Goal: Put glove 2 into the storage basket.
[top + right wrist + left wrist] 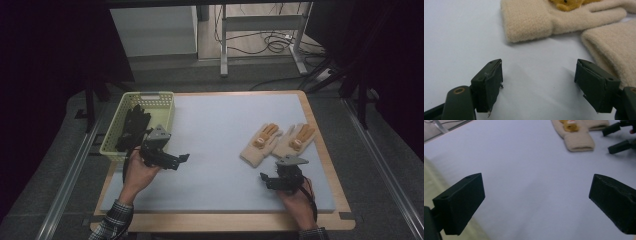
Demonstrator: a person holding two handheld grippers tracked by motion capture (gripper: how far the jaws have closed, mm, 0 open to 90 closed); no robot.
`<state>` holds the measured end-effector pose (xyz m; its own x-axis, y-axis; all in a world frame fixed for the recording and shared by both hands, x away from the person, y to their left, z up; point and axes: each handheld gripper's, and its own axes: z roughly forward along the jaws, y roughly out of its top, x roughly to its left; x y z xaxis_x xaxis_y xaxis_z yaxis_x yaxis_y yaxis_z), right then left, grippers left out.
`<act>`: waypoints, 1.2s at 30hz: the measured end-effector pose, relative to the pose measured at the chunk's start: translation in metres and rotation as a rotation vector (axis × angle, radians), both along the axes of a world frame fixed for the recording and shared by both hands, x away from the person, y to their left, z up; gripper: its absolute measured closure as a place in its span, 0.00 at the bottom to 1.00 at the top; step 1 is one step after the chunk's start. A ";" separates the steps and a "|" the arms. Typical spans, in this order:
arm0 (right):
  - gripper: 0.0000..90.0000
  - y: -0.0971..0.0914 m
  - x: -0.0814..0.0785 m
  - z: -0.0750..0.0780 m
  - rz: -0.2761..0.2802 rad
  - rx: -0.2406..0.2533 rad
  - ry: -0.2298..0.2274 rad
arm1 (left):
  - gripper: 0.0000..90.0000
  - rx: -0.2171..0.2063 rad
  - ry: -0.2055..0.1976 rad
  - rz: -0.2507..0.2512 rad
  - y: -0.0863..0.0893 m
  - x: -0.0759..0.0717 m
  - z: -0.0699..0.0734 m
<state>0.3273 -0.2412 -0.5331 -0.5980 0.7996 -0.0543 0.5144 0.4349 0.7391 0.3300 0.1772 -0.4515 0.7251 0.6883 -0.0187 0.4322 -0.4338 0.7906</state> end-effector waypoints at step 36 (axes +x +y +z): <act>0.20 0.001 0.000 0.000 -0.022 -0.013 -0.009 | 0.02 0.086 0.114 0.069 -0.010 -0.030 -0.100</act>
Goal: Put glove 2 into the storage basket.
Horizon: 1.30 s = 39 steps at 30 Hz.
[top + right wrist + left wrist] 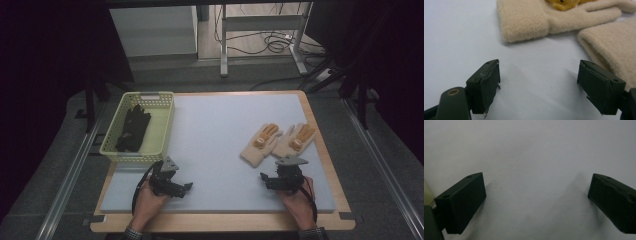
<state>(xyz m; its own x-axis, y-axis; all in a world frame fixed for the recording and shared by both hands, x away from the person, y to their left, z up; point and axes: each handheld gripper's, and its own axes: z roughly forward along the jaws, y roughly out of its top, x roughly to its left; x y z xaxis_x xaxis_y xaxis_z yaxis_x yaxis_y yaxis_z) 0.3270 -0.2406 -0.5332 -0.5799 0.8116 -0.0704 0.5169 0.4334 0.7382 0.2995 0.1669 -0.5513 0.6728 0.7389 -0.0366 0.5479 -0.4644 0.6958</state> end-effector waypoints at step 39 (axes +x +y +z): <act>0.53 -0.032 0.051 0.038 -0.058 0.089 -0.011 | 0.02 -0.003 0.001 0.001 0.000 0.000 0.000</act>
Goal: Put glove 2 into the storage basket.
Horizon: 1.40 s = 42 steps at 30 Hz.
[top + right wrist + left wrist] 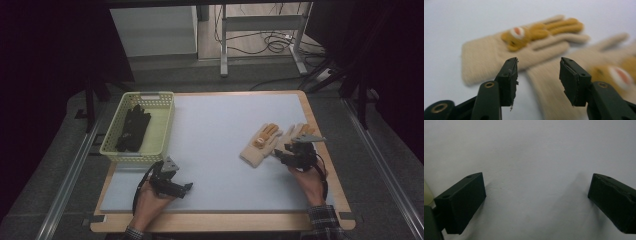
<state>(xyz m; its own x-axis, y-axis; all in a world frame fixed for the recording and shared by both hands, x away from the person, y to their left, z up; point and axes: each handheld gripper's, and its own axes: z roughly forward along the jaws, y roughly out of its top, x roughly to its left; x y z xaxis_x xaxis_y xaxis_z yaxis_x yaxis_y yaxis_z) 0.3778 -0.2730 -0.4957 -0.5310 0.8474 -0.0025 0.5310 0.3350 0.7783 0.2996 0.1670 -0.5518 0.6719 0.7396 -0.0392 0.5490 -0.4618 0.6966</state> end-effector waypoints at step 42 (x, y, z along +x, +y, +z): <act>0.76 0.065 0.007 -0.032 0.148 -0.051 0.051 | 0.02 -0.002 0.001 0.000 0.000 0.000 0.000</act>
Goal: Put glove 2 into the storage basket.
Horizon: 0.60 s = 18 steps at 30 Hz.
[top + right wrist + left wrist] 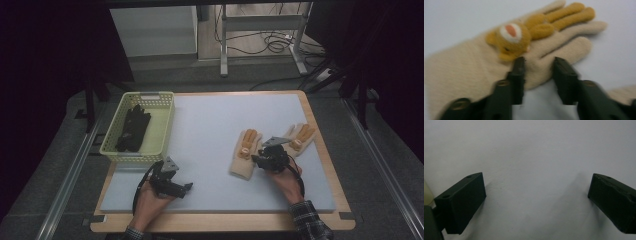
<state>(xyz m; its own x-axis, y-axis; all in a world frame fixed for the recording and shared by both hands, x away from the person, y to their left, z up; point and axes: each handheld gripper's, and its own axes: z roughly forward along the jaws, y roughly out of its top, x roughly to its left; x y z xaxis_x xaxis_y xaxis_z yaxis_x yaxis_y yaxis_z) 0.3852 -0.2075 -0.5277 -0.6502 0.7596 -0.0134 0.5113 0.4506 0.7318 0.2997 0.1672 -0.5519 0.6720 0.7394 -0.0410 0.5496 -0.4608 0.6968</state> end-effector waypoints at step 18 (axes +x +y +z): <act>0.95 -0.023 -0.011 0.034 -0.038 0.033 -0.035 | 0.02 0.000 0.001 0.000 0.000 0.000 0.000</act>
